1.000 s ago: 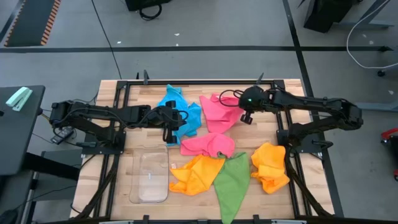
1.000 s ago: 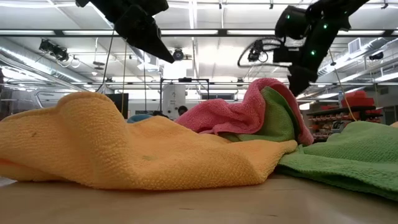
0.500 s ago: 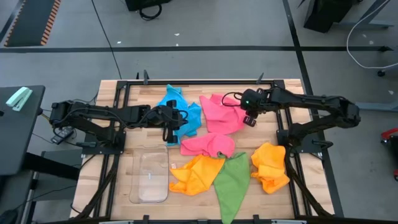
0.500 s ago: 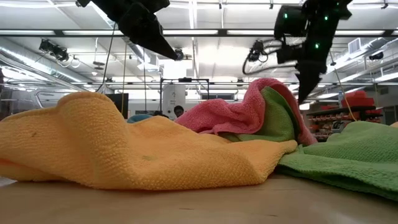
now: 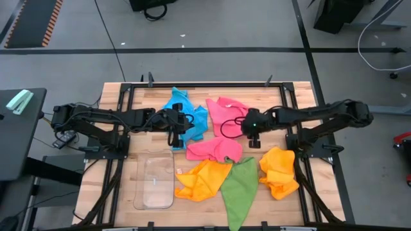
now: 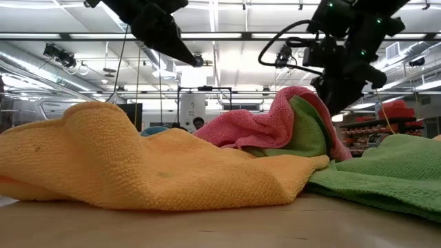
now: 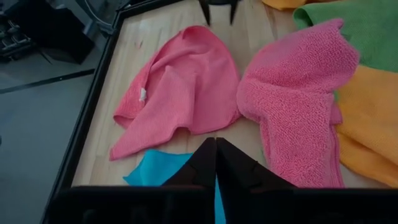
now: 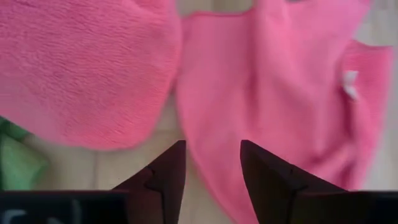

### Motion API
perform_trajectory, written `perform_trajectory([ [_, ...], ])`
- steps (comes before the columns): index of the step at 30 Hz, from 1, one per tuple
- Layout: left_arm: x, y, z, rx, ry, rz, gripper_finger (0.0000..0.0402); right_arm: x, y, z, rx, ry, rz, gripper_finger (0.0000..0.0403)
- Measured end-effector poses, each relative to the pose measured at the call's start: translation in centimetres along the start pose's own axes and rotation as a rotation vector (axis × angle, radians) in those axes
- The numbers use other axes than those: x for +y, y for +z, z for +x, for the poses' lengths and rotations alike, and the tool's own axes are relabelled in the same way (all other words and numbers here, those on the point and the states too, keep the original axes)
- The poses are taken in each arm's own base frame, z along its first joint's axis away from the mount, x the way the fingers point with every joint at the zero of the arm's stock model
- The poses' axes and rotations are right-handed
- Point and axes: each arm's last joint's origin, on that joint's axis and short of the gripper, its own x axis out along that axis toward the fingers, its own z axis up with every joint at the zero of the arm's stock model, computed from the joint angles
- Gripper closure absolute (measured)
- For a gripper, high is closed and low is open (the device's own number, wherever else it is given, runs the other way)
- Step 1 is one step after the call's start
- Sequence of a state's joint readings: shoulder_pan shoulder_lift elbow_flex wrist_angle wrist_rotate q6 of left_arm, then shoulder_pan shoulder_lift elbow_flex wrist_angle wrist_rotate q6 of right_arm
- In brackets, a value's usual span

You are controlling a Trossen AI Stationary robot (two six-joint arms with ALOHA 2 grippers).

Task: Fold microfiber towels
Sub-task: Fold the top pink microfiber cloth

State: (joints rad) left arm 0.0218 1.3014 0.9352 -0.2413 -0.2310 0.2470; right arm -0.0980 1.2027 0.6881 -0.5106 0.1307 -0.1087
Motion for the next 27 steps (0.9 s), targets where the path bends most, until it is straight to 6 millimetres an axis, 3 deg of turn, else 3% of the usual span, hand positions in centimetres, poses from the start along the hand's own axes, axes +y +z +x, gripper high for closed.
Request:
perform_trajectory([
  [6,-0.1,0.1,0.0,-0.010,-0.001,0.001,0.0382,0.6,-1.0,2.8,0.044,0.043,0.080,0.0258],
  [14,-0.3,0.2,-0.4,-0.016,-0.008,0.006,0.0390,1.2,-1.2,6.9,0.117,0.044,0.015,0.0263],
  [21,0.3,1.2,-4.6,-0.146,-0.002,0.001,0.0395,1.2,-1.2,7.1,0.126,0.025,0.011,0.0276],
  [27,0.0,-1.6,-5.7,-0.191,0.008,-0.034,0.0387,0.6,-1.5,6.8,0.144,0.006,0.027,0.0321],
])
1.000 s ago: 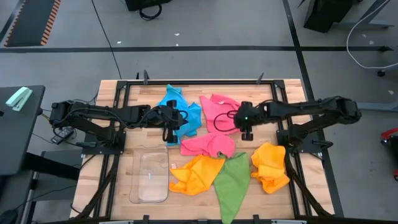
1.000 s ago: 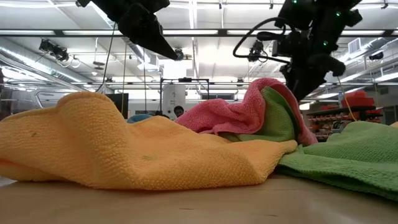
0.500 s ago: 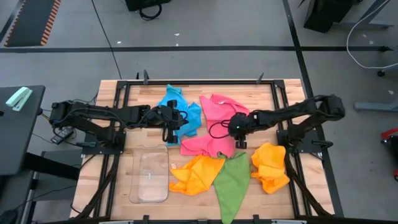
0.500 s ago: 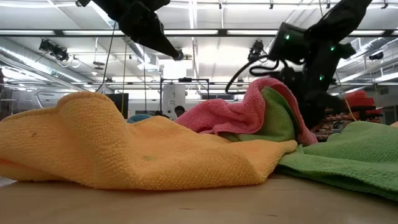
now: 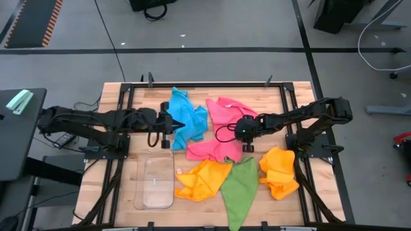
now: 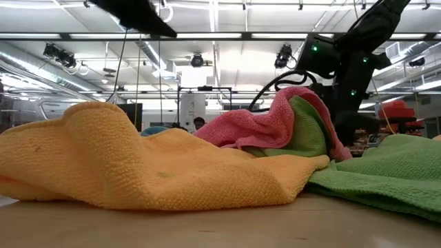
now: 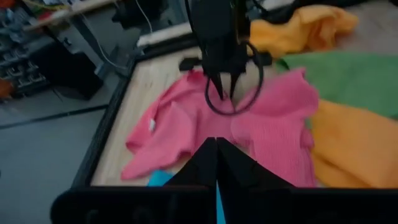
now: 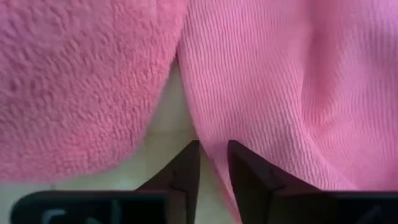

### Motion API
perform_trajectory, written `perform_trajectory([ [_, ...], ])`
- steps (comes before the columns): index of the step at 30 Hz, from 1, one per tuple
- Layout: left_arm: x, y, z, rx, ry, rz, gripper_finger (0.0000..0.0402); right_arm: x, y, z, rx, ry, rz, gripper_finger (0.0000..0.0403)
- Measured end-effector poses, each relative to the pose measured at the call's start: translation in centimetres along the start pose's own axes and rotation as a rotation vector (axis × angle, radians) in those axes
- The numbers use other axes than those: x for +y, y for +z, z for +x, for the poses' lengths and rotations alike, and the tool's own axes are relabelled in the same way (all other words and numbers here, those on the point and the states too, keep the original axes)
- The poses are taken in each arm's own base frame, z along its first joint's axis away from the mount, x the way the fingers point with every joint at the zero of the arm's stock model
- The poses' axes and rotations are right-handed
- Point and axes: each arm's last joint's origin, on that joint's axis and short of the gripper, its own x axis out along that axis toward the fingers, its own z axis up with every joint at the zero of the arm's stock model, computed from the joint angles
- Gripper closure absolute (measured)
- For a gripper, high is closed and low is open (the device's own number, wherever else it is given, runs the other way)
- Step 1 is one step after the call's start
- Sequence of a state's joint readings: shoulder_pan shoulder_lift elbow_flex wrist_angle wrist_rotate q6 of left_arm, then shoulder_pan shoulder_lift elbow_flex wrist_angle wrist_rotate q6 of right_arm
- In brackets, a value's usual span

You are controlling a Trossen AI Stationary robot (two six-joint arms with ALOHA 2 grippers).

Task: Fold microfiber towels
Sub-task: Fold the top pink microfiber cloth

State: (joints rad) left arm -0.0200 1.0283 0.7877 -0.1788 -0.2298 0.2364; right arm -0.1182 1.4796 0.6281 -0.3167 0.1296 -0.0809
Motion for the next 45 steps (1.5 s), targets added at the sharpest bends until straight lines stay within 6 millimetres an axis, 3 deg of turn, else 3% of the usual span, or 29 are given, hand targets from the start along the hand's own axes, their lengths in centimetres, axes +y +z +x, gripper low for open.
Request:
perform_trajectory([
  [5,-0.3,-1.8,-0.6,-0.069,0.015,-0.059,0.0392,-0.2,-0.2,0.1,0.017,-0.002,-0.019,0.0356],
  [11,-0.4,-3.2,-1.6,-0.082,0.016,-0.119,0.0389,0.0,-0.2,0.2,0.020,0.002,-0.038,0.0361],
  [25,-0.6,-3.4,-1.8,-0.098,0.006,-0.160,0.0389,0.4,0.3,-0.7,0.007,0.034,-0.058,0.0361],
  [30,-0.6,-3.4,-1.8,-0.096,0.005,-0.160,0.0376,0.5,0.5,-0.9,0.009,0.037,-0.068,0.0344],
  [38,-0.6,-3.4,-1.8,-0.095,0.006,-0.139,0.0396,0.5,1.0,-1.1,0.000,0.026,-0.107,0.0282],
  [45,-0.6,-3.4,-1.8,-0.094,0.006,-0.137,0.0371,0.6,0.0,-0.5,0.004,0.004,-0.146,0.0268],
])
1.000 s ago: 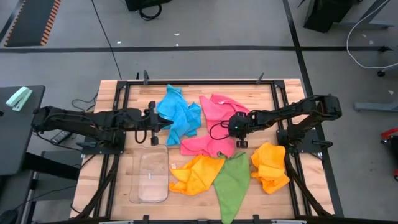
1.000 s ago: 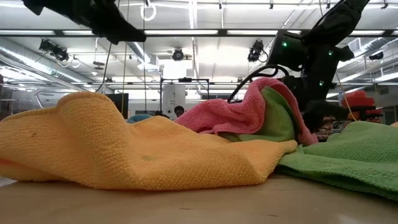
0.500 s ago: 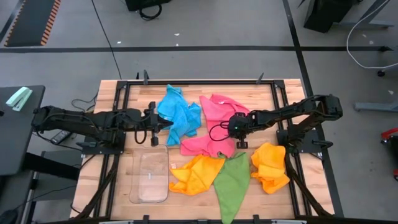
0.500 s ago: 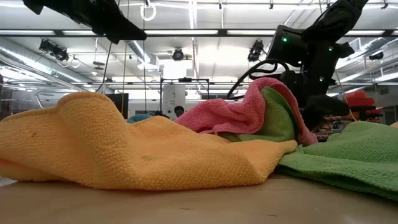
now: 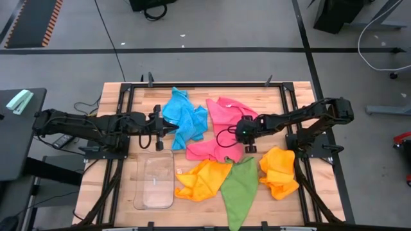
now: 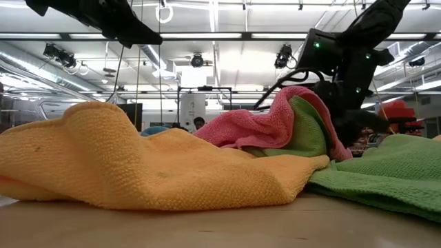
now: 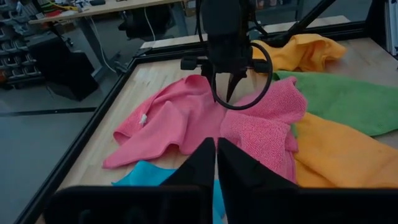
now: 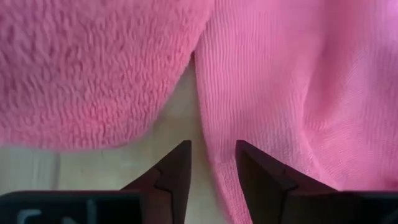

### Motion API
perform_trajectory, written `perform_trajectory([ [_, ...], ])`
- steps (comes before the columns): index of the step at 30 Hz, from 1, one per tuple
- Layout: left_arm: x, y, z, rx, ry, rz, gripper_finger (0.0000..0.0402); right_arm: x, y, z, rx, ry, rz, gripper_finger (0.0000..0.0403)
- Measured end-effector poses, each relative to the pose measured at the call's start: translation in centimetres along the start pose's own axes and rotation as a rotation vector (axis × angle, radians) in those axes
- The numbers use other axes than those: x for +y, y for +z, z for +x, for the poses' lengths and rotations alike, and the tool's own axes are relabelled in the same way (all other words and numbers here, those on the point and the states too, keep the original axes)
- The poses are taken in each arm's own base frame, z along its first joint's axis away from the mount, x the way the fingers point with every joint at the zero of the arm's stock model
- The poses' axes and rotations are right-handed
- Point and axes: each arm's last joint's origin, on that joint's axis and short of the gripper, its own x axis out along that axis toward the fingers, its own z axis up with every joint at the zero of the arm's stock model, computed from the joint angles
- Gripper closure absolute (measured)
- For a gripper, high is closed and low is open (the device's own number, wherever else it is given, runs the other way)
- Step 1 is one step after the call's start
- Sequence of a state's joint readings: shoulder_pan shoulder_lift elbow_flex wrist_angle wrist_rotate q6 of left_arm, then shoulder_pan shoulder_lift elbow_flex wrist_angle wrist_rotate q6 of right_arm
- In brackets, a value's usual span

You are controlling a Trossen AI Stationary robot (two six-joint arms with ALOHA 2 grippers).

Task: Fold microfiber towels
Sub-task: Fold the top pink microfiber cloth

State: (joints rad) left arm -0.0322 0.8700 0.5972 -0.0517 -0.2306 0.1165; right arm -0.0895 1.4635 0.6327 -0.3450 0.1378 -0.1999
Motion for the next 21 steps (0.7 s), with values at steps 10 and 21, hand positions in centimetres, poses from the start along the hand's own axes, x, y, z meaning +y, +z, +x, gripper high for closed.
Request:
perform_trajectory([
  [10,-0.5,0.2,-0.5,-0.019,-0.030,0.035,0.0395,0.1,-1.2,0.6,0.020,0.009,0.021,0.0347],
  [21,-0.3,0.7,-2.5,-0.070,-0.038,0.045,0.0392,0.1,-0.9,0.4,0.035,0.017,0.026,0.0399],
])
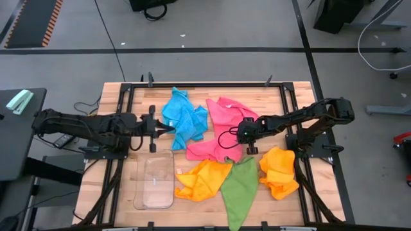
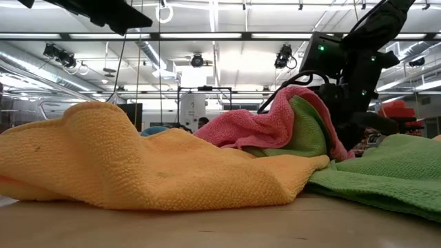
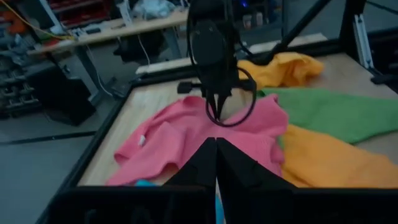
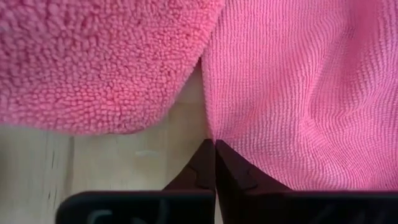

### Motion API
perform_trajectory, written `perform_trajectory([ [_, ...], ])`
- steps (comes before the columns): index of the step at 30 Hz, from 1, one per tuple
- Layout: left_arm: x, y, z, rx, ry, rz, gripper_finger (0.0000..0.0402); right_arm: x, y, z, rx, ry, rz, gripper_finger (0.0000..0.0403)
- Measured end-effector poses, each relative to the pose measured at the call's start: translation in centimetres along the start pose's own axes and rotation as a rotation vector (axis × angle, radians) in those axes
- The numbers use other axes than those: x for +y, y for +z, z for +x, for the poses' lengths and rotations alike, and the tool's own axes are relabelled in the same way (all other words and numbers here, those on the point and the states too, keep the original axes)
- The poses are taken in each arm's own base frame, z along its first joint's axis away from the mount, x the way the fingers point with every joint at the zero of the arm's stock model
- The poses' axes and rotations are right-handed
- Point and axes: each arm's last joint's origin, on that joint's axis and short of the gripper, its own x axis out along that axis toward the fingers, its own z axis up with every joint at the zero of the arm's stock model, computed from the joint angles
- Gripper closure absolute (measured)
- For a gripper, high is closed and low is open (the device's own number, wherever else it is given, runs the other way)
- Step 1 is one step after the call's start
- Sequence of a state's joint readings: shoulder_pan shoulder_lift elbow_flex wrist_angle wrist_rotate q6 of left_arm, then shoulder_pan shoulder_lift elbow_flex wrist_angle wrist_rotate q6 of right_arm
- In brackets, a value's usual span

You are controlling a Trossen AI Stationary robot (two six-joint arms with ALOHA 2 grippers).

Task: Fold microfiber towels
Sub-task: Fold the top pink microfiber cloth

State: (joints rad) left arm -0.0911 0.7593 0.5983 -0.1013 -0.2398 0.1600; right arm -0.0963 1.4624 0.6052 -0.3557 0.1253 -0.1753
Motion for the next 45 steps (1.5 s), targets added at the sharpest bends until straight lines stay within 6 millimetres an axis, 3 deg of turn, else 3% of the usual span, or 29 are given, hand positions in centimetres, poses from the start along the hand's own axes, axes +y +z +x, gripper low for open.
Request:
perform_trajectory([
  [10,-0.5,-0.7,1.3,0.072,-0.011,-0.027,0.0378,0.2,1.8,-2.2,0.102,0.024,-0.029,0.0401],
  [17,-0.5,-0.8,1.4,0.078,-0.011,-0.051,0.0395,0.6,3.7,-4.5,0.128,0.040,-0.071,0.0402],
  [24,-0.5,-0.8,1.4,0.077,-0.010,-0.077,0.0366,1.3,5.3,-7.5,0.161,0.069,-0.101,0.0402],
  [29,-0.5,-0.7,1.5,0.065,-0.006,-0.105,0.0364,0.5,7.1,-9.3,0.098,0.016,-0.088,0.0402],
  [36,-1.0,-1.6,3.9,0.125,0.021,-0.127,0.0372,-1.6,9.0,-11.6,0.010,-0.035,-0.013,0.0402],
  [45,-2.0,-2.7,7.5,0.126,0.060,-0.135,0.0334,-3.7,10.6,-14.0,-0.084,-0.067,0.101,0.0402],
])
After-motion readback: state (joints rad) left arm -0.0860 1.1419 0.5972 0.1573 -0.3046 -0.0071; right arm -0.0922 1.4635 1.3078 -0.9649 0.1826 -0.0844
